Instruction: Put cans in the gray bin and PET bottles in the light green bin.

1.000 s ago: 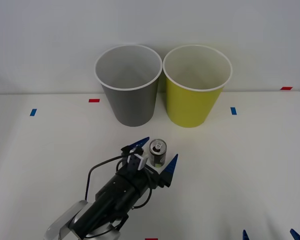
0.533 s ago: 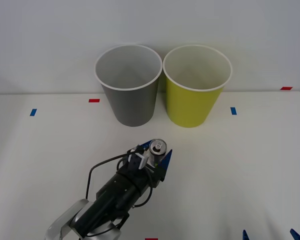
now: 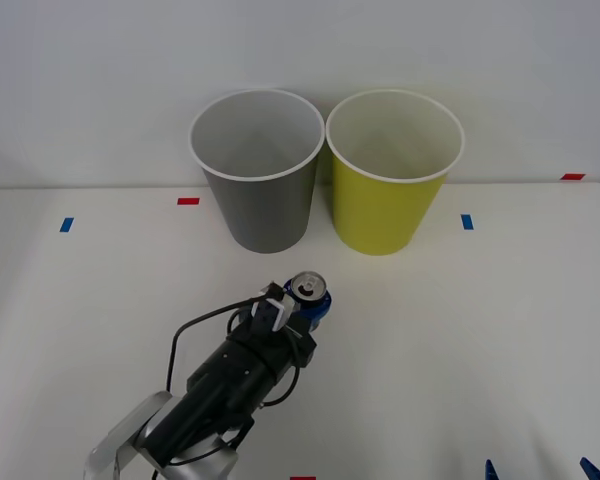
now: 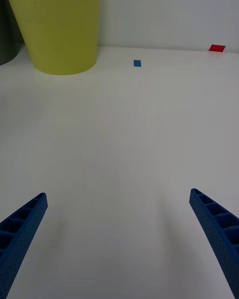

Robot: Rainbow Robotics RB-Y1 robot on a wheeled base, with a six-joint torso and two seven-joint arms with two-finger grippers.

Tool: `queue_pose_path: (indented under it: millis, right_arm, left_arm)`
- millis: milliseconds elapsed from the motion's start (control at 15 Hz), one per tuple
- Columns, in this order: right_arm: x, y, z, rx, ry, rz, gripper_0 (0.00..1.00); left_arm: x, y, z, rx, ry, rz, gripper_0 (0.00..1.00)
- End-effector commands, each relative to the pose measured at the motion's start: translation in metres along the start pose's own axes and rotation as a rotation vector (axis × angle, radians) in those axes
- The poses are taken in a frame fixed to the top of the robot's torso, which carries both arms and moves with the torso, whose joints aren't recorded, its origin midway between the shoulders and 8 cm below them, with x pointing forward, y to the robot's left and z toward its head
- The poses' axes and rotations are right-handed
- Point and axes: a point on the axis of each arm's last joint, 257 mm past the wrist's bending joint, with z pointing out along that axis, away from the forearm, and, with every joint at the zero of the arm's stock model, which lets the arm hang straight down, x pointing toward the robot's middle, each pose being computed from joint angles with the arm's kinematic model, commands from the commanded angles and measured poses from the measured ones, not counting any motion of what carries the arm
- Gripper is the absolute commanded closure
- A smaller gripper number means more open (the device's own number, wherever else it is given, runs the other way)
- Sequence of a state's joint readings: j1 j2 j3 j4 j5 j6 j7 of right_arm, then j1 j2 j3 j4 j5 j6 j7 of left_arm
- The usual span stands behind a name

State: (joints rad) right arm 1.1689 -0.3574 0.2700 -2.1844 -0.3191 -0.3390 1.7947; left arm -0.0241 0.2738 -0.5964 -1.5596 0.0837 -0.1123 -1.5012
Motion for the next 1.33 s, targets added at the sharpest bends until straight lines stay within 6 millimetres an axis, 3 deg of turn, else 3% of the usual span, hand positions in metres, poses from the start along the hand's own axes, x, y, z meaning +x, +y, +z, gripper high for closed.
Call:
queue_pose_path:
  millis: [67, 533, 867, 1067, 1333]
  right_arm:
    - [0.0, 0.0, 0.0, 0.0, 0.0, 0.0, 0.0]
    - [0.0, 0.0, 0.0, 0.0, 0.0, 0.0, 0.0]
    - [0.0, 0.0, 0.0, 0.0, 0.0, 0.0, 0.0]
    - [0.0, 0.0, 0.0, 0.0, 0.0, 0.0, 0.0]
    - [0.0, 0.0, 0.0, 0.0, 0.0, 0.0, 0.0]
  left_arm:
    - [-0.015, 0.013, 0.0, -0.017, 0.075, 0.027, 1.0]
    - [-0.063, 0.039, -0.025, -0.062, 0.241, 0.061, 1.0]
    - [-0.094, 0.046, -0.046, -0.122, 0.287, -0.033, 1.0]
    - [-0.125, 0.055, -0.06, -0.156, 0.294, -0.02, 1.0]
    - [-0.161, 0.081, -0.061, -0.203, 0.261, 0.025, 1.0]
